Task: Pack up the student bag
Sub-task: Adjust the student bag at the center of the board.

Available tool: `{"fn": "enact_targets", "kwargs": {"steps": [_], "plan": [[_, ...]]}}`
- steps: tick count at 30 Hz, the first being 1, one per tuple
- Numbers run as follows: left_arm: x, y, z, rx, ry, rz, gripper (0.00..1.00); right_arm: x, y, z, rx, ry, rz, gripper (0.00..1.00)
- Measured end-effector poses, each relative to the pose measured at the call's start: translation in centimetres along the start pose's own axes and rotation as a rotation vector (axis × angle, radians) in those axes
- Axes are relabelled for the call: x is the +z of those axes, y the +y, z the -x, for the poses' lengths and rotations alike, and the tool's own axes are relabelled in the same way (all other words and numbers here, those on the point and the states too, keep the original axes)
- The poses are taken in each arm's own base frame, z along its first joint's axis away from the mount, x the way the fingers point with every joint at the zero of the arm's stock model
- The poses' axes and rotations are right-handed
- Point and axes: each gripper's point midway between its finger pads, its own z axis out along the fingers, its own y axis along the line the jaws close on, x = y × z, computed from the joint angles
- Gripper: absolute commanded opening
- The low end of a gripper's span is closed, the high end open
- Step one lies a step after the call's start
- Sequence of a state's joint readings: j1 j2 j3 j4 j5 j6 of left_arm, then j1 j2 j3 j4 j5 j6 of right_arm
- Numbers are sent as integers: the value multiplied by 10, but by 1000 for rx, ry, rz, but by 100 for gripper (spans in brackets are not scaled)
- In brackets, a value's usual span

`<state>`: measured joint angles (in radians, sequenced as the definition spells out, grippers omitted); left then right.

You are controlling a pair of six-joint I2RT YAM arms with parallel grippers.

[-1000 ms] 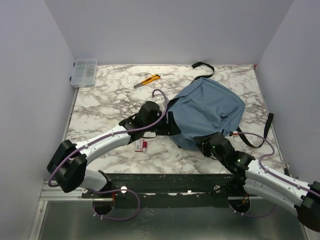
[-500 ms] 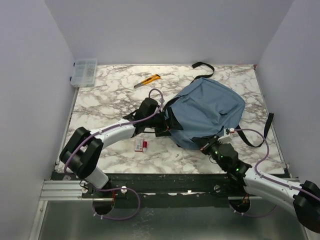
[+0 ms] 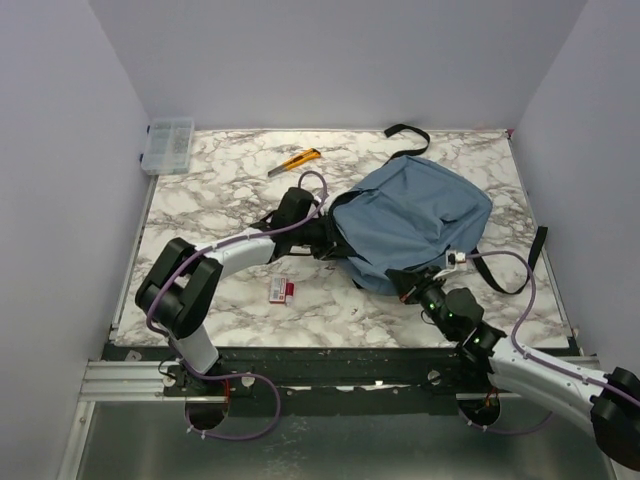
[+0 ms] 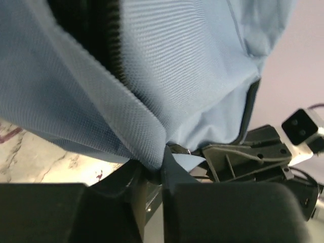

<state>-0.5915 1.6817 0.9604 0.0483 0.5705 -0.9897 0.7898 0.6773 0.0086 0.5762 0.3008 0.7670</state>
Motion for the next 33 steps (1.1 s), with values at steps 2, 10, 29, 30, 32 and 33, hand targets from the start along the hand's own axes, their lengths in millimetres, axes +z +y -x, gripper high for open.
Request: {"fn": "enact_targets", "kwargs": {"steps": [2, 10, 29, 30, 32, 33], "plan": [[0, -9, 0, 27, 6, -49, 5, -1, -4, -2, -23, 13, -16, 16], [-8, -38, 5, 145, -40, -283, 0, 8, -9, -24, 3, 244, -222, 58], [-26, -60, -23, 216, -50, -518, 0, -25, 8, -42, 520, 295, -177, 60], [-26, -60, -24, 215, -49, -520, 0, -26, 6, -44, 567, 284, -167, 56], [-25, -62, -27, 220, -48, -530, 0, -28, 3, -48, 640, 269, -156, 38], [-24, -63, -27, 223, -50, -534, 0, -27, 3, -48, 666, 264, -154, 26]]}}
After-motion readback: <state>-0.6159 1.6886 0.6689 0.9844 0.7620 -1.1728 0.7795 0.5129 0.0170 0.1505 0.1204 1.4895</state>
